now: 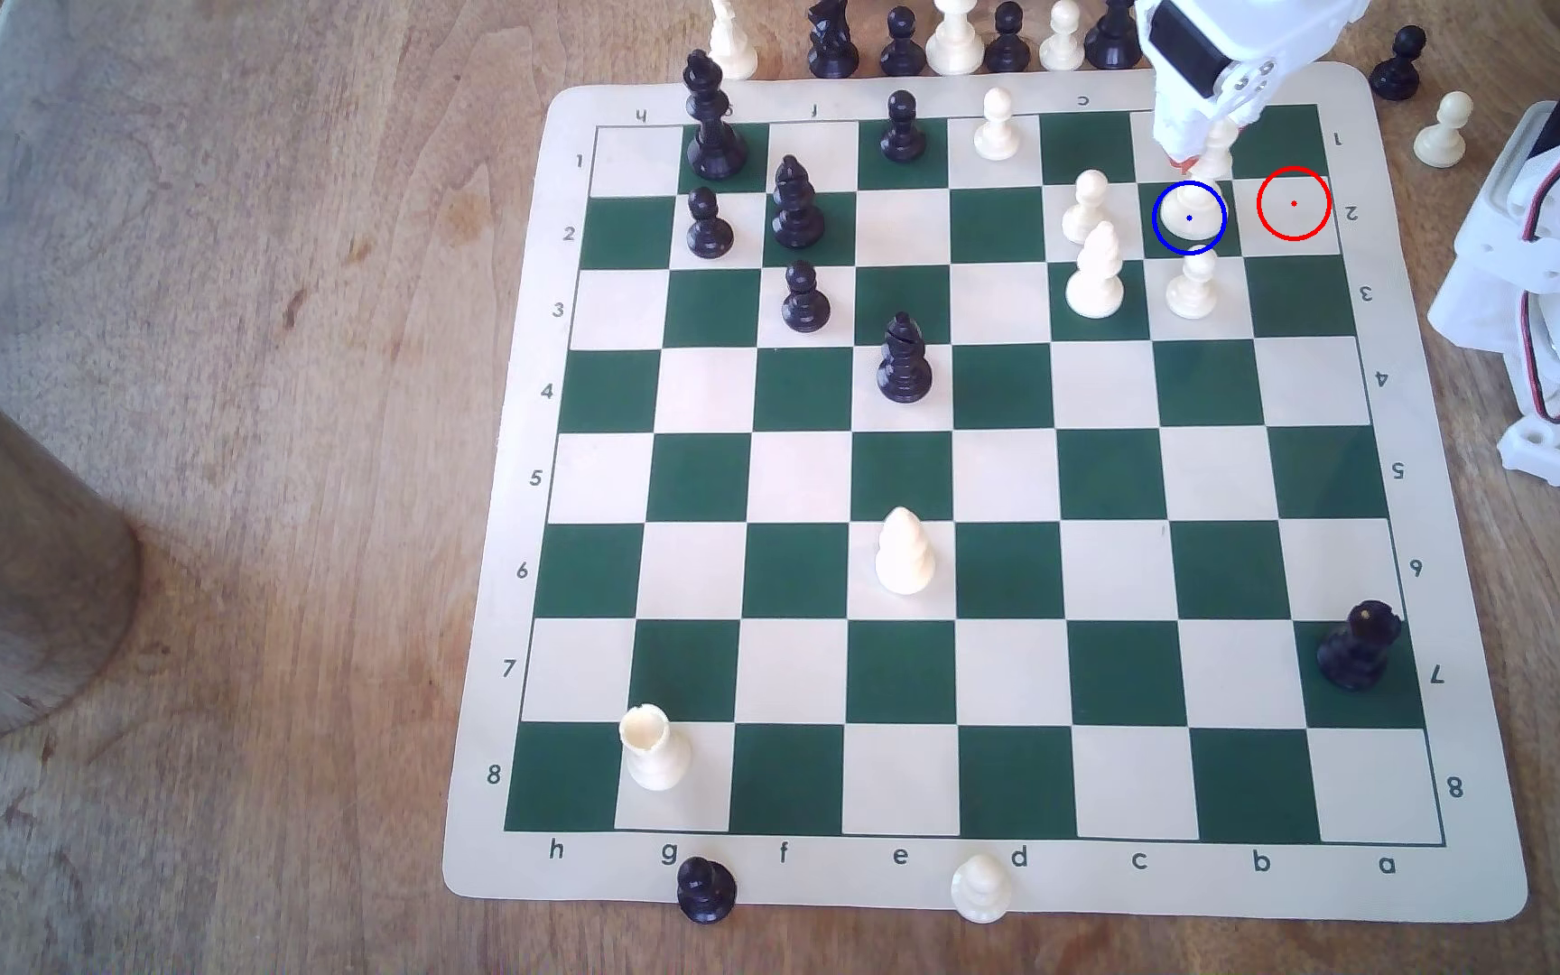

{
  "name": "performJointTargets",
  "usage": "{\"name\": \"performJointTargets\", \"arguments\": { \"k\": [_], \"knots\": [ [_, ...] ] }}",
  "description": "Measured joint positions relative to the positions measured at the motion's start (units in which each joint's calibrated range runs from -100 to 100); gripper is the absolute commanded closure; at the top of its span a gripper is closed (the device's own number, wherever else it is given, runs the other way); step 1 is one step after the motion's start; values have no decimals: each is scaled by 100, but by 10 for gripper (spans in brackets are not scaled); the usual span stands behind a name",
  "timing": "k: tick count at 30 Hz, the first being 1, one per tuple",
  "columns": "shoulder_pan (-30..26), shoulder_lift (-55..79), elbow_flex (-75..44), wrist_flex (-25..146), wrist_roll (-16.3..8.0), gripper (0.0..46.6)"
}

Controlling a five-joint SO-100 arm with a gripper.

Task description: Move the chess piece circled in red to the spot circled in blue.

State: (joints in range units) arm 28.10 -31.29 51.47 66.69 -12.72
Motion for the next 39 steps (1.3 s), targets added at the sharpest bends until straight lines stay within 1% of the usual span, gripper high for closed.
{"name": "performJointTargets", "arguments": {
  "k": [1, 6, 11, 17, 18, 19, 21, 23, 24, 25, 27, 28, 31, 33, 35, 36, 37, 38, 39],
  "knots": [
    [0, 0, 0, 0, 15, 279],
    [7, 8, 9, 64, 49, 230],
    [118, -126, 0, 327, 63, 228],
    [-29, -561, -343, 1195, 68, 229],
    [-44, -654, -398, 1299, 68, 230],
    [-74, -771, -452, 1506, 68, 247],
    [-206, -1098, -488, 1952, 68, 266],
    [-310, -1349, -488, 2159, 78, 269],
    [-524, -1718, -488, 2629, 103, 265],
    [-656, -1885, -488, 2749, 103, 257],
    [-819, -2220, -479, 2948, 103, 236],
    [-1084, -2698, -416, 3171, 107, 232],
    [-1268, -3234, -190, 3195, 107, 227],
    [-1556, -3787, 226, 3195, 107, 237],
    [-1615, -3997, 389, 3195, 107, 281],
    [-1652, -4089, 488, 3195, 103, 349],
    [-1814, -4248, 542, 3195, 103, 378],
    [-1829, -4273, 551, 3195, 103, 384],
    [-1836, -4307, 551, 3187, 103, 417]
  ]
}}
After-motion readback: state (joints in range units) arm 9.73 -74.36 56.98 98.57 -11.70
